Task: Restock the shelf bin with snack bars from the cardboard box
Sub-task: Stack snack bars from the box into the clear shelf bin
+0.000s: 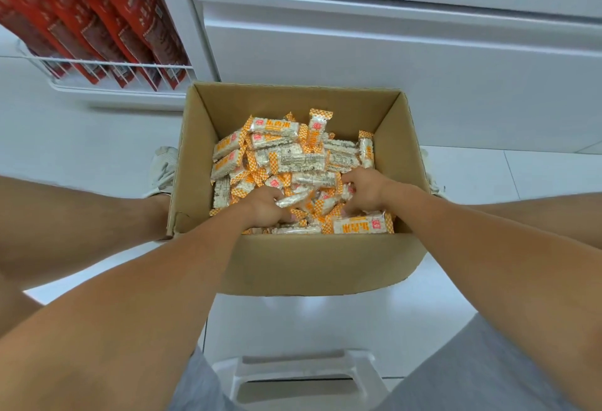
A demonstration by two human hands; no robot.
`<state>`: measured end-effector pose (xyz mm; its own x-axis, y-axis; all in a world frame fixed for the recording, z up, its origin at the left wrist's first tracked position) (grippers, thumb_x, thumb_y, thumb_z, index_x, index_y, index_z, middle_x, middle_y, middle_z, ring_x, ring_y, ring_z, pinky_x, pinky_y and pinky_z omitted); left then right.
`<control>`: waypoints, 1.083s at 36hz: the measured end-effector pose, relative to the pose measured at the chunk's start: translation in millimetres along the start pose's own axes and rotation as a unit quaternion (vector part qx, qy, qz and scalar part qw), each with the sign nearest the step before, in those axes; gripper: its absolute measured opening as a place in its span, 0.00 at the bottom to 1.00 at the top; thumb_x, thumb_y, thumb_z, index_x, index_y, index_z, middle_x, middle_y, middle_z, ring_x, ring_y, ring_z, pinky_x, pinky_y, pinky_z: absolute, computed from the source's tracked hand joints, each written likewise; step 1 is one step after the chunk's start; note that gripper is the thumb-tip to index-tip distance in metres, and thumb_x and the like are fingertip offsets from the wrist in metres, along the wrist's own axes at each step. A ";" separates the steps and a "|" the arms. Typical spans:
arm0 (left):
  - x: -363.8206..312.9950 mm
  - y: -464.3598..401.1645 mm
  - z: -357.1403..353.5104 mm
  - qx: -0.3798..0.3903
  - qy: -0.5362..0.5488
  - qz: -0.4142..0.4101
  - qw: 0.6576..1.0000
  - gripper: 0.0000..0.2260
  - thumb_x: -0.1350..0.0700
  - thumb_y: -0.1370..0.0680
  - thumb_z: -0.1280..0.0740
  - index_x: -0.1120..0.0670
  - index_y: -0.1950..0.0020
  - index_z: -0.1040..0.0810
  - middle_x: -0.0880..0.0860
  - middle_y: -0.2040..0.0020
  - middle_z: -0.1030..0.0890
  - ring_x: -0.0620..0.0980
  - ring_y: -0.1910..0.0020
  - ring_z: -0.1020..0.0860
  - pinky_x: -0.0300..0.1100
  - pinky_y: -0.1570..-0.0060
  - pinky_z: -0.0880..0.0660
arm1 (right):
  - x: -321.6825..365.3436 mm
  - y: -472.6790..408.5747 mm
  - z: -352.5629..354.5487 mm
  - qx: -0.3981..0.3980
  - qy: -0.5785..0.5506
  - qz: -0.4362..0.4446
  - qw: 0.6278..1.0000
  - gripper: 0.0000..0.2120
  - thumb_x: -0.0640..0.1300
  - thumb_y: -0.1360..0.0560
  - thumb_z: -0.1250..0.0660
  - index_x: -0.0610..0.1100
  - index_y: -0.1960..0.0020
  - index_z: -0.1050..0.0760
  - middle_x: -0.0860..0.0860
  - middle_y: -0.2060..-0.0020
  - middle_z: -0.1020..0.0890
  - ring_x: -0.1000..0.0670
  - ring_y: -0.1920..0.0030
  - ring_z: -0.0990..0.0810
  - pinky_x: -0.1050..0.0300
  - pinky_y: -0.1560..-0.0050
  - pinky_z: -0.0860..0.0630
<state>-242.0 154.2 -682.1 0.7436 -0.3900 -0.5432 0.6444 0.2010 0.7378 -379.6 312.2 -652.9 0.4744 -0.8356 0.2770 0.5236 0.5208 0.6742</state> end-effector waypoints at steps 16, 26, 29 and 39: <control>-25.0 11.0 -13.9 0.018 0.245 0.010 0.969 0.40 0.56 0.18 0.32 0.60 0.18 0.58 0.57 0.61 0.19 0.56 0.57 0.18 0.42 0.68 0.25 | 0.0 5.5 -22.3 0.156 0.086 -0.031 0.983 0.42 0.57 0.32 0.22 0.42 0.24 0.32 0.46 0.27 0.30 0.42 0.32 0.27 0.43 0.34 0.26; -26.0 5.5 -15.2 0.042 0.298 0.027 0.953 0.23 0.53 0.20 0.31 0.62 0.29 0.31 0.58 0.59 0.19 0.50 0.72 0.21 0.43 0.70 0.24 | 2.6 21.4 -19.4 0.202 -0.098 -0.079 0.971 0.44 0.53 0.29 0.24 0.42 0.21 0.42 0.45 0.21 0.41 0.41 0.21 0.43 0.43 0.26 0.38; -26.6 5.4 -17.9 0.047 0.337 0.032 0.940 0.21 0.50 0.19 0.33 0.59 0.30 0.29 0.59 0.55 0.19 0.54 0.62 0.18 0.53 0.47 0.19 | 7.8 18.8 -20.4 0.182 -0.224 -0.082 0.954 0.51 0.54 0.47 0.15 0.45 0.29 0.32 0.44 0.26 0.29 0.41 0.27 0.31 0.41 0.27 0.33; -60.1 6.1 7.3 -0.012 0.428 -0.033 0.903 0.57 0.36 0.34 0.21 0.57 0.18 0.50 0.57 0.25 0.31 0.59 0.27 0.31 0.60 0.30 0.31 | 31.1 4.0 29.0 0.018 -0.535 -0.014 0.845 0.36 0.53 0.41 0.15 0.44 0.36 0.22 0.50 0.41 0.16 0.50 0.35 0.23 0.46 0.28 0.32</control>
<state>-284.0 172.3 -642.0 0.5626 0.4347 -0.7033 0.6882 0.2253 0.6897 -383.4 283.2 -621.8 -0.4590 -0.5371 0.7077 0.4936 0.5081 0.7058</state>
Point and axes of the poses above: each hand's wrist, its own y-axis away from the middle knuckle, its own z-axis out of the back of the hand, x = y × z, the point moved 9 cm from there along -y, towards the middle knuckle
